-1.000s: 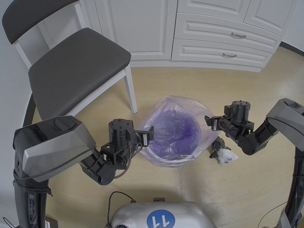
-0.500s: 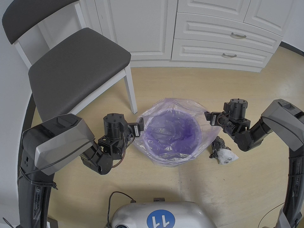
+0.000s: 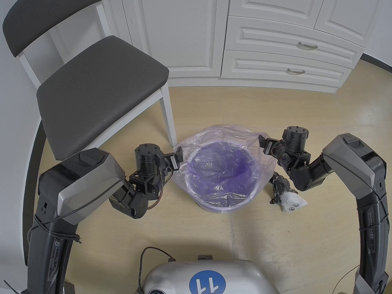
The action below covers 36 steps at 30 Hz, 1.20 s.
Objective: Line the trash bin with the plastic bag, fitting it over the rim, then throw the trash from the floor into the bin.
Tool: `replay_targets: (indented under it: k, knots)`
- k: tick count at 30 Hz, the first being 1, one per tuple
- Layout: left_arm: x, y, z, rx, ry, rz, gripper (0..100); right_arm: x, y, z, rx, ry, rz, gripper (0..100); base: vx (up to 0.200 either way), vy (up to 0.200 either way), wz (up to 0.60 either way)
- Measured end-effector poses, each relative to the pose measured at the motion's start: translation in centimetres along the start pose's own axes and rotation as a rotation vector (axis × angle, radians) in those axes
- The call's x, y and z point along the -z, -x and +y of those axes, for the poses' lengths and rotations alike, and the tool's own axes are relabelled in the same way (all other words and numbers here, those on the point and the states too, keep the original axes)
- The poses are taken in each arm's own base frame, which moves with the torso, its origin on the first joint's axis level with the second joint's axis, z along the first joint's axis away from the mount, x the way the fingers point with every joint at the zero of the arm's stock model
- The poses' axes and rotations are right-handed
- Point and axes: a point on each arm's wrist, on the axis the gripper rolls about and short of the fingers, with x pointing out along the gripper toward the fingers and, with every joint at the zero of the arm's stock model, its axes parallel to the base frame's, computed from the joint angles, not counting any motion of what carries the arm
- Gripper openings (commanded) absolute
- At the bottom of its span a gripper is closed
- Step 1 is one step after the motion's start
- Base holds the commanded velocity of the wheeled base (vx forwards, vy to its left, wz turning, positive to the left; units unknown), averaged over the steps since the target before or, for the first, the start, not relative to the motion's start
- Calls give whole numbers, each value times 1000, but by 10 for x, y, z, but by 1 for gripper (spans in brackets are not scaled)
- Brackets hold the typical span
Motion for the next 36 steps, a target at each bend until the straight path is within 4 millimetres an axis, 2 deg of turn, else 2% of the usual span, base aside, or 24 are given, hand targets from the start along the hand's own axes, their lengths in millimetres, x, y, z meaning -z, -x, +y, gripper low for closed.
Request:
replay_targets:
  k: [9,15,21,28,36]
  knots:
    - [12,-17,16,-65,31,83,100,28,-18,-8,41,13,63,100,0,0,0]
    - [21,-16,22,-99,9,154,100,38,-18,-15,71,30,124,100,0,0,0]
    - [10,-5,22,-96,2,157,100,29,-5,-17,77,41,145,100,0,0,0]
    - [-8,17,16,-78,-34,168,100,11,21,-13,55,59,169,100,0,0,0]
    - [-14,39,8,-53,-86,194,100,-4,49,-11,-8,95,202,100,0,0,0]
